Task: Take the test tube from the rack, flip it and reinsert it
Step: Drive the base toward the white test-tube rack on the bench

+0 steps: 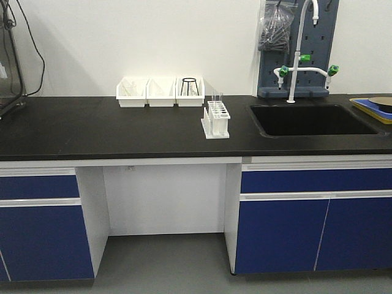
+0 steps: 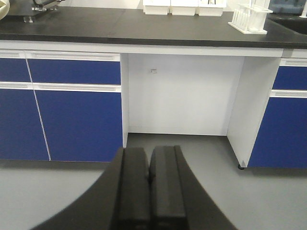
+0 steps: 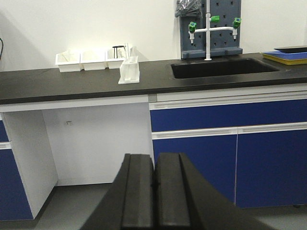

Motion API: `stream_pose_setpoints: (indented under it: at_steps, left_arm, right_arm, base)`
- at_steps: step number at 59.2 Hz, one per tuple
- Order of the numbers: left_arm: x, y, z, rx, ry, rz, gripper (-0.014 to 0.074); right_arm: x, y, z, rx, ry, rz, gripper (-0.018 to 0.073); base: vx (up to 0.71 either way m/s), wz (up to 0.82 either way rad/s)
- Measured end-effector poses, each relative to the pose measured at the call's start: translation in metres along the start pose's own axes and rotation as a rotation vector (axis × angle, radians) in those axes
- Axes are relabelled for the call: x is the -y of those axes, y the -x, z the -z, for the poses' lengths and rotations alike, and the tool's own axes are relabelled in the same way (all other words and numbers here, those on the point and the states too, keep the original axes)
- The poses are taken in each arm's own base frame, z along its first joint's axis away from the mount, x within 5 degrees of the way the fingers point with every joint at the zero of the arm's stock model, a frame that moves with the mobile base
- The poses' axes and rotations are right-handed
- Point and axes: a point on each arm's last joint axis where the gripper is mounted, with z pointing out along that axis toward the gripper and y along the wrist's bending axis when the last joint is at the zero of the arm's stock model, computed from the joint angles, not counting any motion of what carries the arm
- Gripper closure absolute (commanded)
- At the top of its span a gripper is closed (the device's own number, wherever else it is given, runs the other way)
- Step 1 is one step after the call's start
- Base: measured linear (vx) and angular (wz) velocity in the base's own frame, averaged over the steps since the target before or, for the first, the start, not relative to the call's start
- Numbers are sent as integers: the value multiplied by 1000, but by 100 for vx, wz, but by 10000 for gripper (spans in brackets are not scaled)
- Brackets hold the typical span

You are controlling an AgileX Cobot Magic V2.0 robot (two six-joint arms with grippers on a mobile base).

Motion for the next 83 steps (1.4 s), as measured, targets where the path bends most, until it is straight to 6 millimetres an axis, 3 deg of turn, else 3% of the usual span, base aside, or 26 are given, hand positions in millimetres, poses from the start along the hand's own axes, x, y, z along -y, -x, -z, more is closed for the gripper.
stream_pose_setpoints:
  at_steps: [48,83]
  left_arm:
    - [0,0,0,0,0,0,603]
    - [0,0,0,0,0,0,603]
  right_arm:
    - [0,0,0,0,0,0,568]
    - [0,0,0,0,0,0,568]
  base:
    - [2,0]
    - [30,1]
